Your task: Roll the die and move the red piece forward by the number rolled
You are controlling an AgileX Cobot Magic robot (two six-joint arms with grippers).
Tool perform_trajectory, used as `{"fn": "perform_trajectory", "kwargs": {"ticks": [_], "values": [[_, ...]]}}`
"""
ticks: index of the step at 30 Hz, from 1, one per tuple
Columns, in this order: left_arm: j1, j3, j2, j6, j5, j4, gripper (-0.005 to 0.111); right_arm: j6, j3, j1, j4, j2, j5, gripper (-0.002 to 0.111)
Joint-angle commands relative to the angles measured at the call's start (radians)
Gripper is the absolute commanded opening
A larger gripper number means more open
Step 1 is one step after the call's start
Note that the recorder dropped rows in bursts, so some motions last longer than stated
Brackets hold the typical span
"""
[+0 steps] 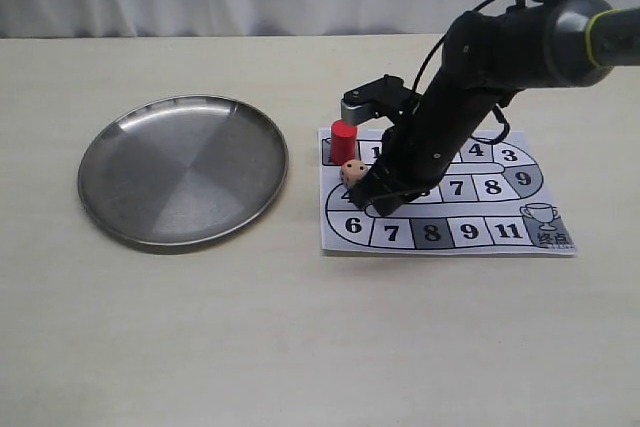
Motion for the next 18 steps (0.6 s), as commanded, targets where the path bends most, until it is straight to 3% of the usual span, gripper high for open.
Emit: {"fn": "perform_trajectory", "kwargs": {"ticks": [1,18], "values": [[-0.008,0.002,-0.003,-0.001,-0.009,0.000,0.000,-0.031,-0.002,-0.001,0.004,0.008,-0.008,0.005],[-0.008,0.002,-0.003,-0.001,-0.009,0.000,0.000,-0.185,-0.002,-0.001,0.004,0.014,-0.114,0.005]]}}
